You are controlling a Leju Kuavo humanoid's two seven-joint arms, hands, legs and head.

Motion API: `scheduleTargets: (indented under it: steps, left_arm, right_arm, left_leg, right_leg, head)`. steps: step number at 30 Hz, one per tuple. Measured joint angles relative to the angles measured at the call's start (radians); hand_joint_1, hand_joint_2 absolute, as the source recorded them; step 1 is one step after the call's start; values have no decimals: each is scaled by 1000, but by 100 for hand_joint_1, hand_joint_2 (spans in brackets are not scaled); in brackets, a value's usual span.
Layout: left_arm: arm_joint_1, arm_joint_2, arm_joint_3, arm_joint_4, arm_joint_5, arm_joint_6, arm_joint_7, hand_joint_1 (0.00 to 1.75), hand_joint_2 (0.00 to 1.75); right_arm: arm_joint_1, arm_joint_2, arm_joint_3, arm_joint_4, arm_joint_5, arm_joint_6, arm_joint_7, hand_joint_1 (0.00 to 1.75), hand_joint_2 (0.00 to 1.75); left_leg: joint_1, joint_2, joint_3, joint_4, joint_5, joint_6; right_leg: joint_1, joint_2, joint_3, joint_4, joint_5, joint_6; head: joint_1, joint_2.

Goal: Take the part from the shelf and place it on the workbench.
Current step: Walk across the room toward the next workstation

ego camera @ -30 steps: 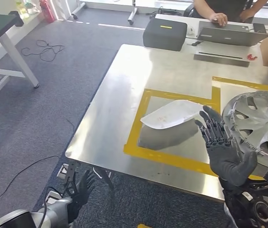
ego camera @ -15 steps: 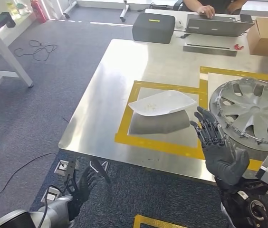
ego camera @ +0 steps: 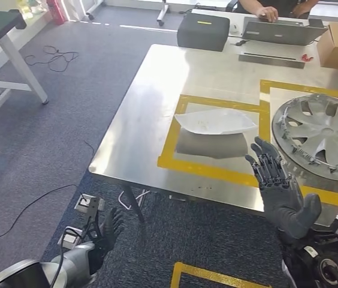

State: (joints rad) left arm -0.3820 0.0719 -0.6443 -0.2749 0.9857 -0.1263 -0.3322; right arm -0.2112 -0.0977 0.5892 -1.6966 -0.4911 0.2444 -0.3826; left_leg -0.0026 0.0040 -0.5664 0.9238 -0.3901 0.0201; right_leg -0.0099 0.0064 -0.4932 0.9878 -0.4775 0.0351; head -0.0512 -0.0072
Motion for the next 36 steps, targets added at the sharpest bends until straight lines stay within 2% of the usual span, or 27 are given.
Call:
scheduleTargets:
  steps: [1, 2, 4, 5, 7, 9, 10, 11, 12, 13, 15, 16, 17, 19, 20, 21, 22, 23, 25, 26, 27, 28, 29, 31, 32, 34, 36]
  left_arm:
    - [-1, 0, 0, 0, 0, 0, 0, 0, 0]
    - [-1, 0, 0, 0, 0, 0, 0, 0, 0]
    - [-1, 0, 0, 0, 0, -1, 0, 0, 0]
    - [-1, 0, 0, 0, 1, -1, 1, 0, 0]
    - [-1, 0, 0, 0, 2, -2, 0, 0, 0]
    - [0, 1, 0, 0, 4, -3, 0, 0, 0]
    - [2, 1, 0, 0, 4, -3, 0, 0, 0]
    - [3, 1, 0, 0, 5, -4, 0, 0, 0]
    - [5, 2, 0, 0, 5, -4, -1, 0, 0]
    - [6, 2, 0, 0, 5, -5, -1, 0, 0]
    - [5, 4, 0, 0, 6, -5, -2, 0, 0]
    - [4, 5, 0, 0, 6, -6, -3, 0, 0]
    - [3, 6, 0, 0, 6, -6, -4, 0, 0]
    - [3, 7, 0, 0, 8, -6, -4, 0, 0]
    - [3, 7, 0, 0, 8, -6, -5, 0, 0]
    - [3, 7, 0, 0, 9, -6, -5, 0, 0]
    - [4, 7, 0, 0, 9, -6, -5, 0, 0]
    - [3, 7, 0, 0, 9, -6, -5, 0, 0]
    - [4, 7, 0, 0, 9, -6, -5, 0, 0]
    - [5, 7, 0, 0, 9, -6, -5, 0, 0]
    - [5, 7, 0, 0, 10, -6, -5, 0, 0]
    - [6, 7, 0, 0, 11, -6, -5, 0, 0]
    - [7, 7, 0, 0, 12, -6, -5, 0, 0]
    - [9, 8, 0, 0, 15, -6, -6, 0, 0]
    - [9, 8, 0, 0, 16, -6, -7, 0, 0]
    - [9, 10, 0, 0, 18, -6, -10, 0, 0]
    - [12, 12, 0, 0, 18, -6, -12, 0, 0]
  right_arm:
    - [-1, 0, 0, -1, 0, 0, 0, 0, 0]
    - [-2, 0, 0, -2, -1, 1, 0, 0, 0]
    - [-4, 0, -1, -4, -1, 2, 1, 0, 0]
    - [-6, 0, -1, -4, -1, 3, 1, 0, 0]
    - [-11, 0, -1, -5, -3, 3, 2, 0, 0]
    - [-12, 0, -1, -5, -5, 1, 2, 0, 0]
    - [-12, 0, -2, -5, -6, -1, 2, 0, 0]
    - [-12, 0, -3, -5, -7, -4, 2, 0, 0]
    - [-12, -1, -4, -5, -8, -8, 1, 0, 0]
    - [-11, -1, -6, -5, -9, -11, 1, 0, 0]
    - [-12, -2, -9, -6, -11, -16, -1, 0, 0]
    - [-12, -3, -11, -6, -11, -17, -1, 0, 0]
    - [-12, -4, -13, -7, -12, -19, -2, 0, 0]
    - [-12, -5, -16, -8, -13, -19, -2, 0, 0]
    - [-11, -7, -18, -8, -13, -20, -2, 0, 0]
    - [-11, -8, -20, -8, -14, -20, -2, 0, 0]
    - [-11, -10, -21, -8, -14, -20, -2, 0, 0]
    - [-11, -12, -23, -8, -14, -20, -2, 0, 0]
    - [-10, -14, -23, -8, -15, -21, -2, 0, 0]
    - [-9, -15, -23, -8, -15, -21, -2, 0, 0]
    - [-9, -16, -23, -8, -15, -21, -2, 0, 0]
    - [-8, -16, -23, -8, -15, -21, -2, 0, 0]
    - [-8, -16, -23, -8, -15, -21, -2, 0, 0]
    - [-10, -16, -23, -8, -17, -20, -2, 0, 0]
    - [-10, -16, -23, -9, -18, -18, -3, 0, 0]
    - [-11, -16, -23, -9, -19, -14, -3, 0, 0]
    - [-13, -16, -23, -9, -21, -12, -3, 0, 0]
  left_leg:
    - [-1, 0, -4, 3, 4, -5]
    - [-1, 0, -7, 5, 9, -12]
    - [1, -1, -11, 10, 13, -24]
    - [2, -1, -20, 24, -1, -29]
    - [5, -3, -60, 110, -73, -37]
    - [6, -3, -118, 257, -159, -43]
    - [6, -3, -135, 313, -180, -45]
    - [6, -3, -135, 335, -180, -45]
    - [6, -3, -113, 314, -160, -43]
    - [6, -3, -72, 254, -130, -40]
    - [4, -3, 29, 92, -84, -31]
    - [1, -4, 61, 38, -73, -26]
    - [-2, -4, 75, 9, -70, -22]
    - [-5, -6, 70, 4, -60, -13]
    - [-2, -4, 65, 0, -54, -7]
    - [0, -2, 59, -2, -46, -1]
    - [2, 0, 50, -6, -36, 6]
    - [2, 2, 40, -7, -27, 10]
    - [0, 3, 14, -5, -8, 14]
    - [-1, 3, 1, -4, 1, 13]
    - [-1, 3, -12, -2, 9, 12]
    - [-1, 3, -24, 1, 18, 10]
    - [-1, 2, -35, 4, 25, 7]
    - [-2, 2, -52, 9, 39, -1]
    - [-3, 2, -55, 9, 47, -6]
    - [-2, 2, -60, 8, 64, -16]
    - [-1, 0, -70, 13, 65, -26]
  right_leg:
    - [1, 1, 27, -44, 2, -4]
    - [4, 2, 36, -60, -1, -9]
    - [3, 1, 27, -62, 9, -21]
    - [2, 0, 21, -63, 17, -29]
    - [0, -3, 1, -68, 35, -44]
    - [1, -3, -25, -66, 53, -49]
    - [2, -3, -38, -64, 60, -49]
    - [3, -3, -50, -61, 67, -48]
    - [3, -3, -60, -58, 73, -47]
    - [3, -3, -69, -54, 78, -45]
    - [5, -3, -82, -49, 87, -39]
    - [5, -3, -85, -48, 92, -34]
    - [5, -3, -87, -49, 98, -29]
    - [5, -2, -90, -51, 111, -17]
    - [3, -2, -94, -47, 109, -12]
    - [4, -1, -105, -32, 91, -8]
    - [3, -1, -121, 5, 55, -5]
    - [1, -1, -143, 66, 5, -2]
    - [0, -2, -183, 216, -85, 4]
    - [0, -2, -188, 265, -100, 5]
    - [0, -2, -174, 274, -90, 6]
    - [0, -2, -140, 240, -64, 5]
    - [0, -2, -90, 171, -33, 3]
    - [2, -1, 13, 12, -12, -3]
    - [5, 1, 42, -36, -13, -7]
    - [9, 3, 51, -60, -14, -14]
    - [8, -1, 34, -60, 1, -24]
  head:
    - [0, 0]
    - [-1, 0]
    - [-1, 0]
    - [-1, 0]
    - [-5, 0]
    - [-13, 0]
    - [-16, 0]
    - [-17, 0]
    - [-19, 0]
    - [-21, 0]
    - [-25, 0]
    - [-25, 0]
    - [-26, 0]
    - [-28, 0]
    - [-28, 0]
    - [-26, 0]
    - [-21, 0]
    - [-16, 0]
    - [-9, 0]
    - [-8, 0]
    - [-8, 0]
    - [-7, 0]
    - [-7, 0]
    - [-8, 0]
    - [-10, 0]
    - [-11, 0]
    - [-8, 0]
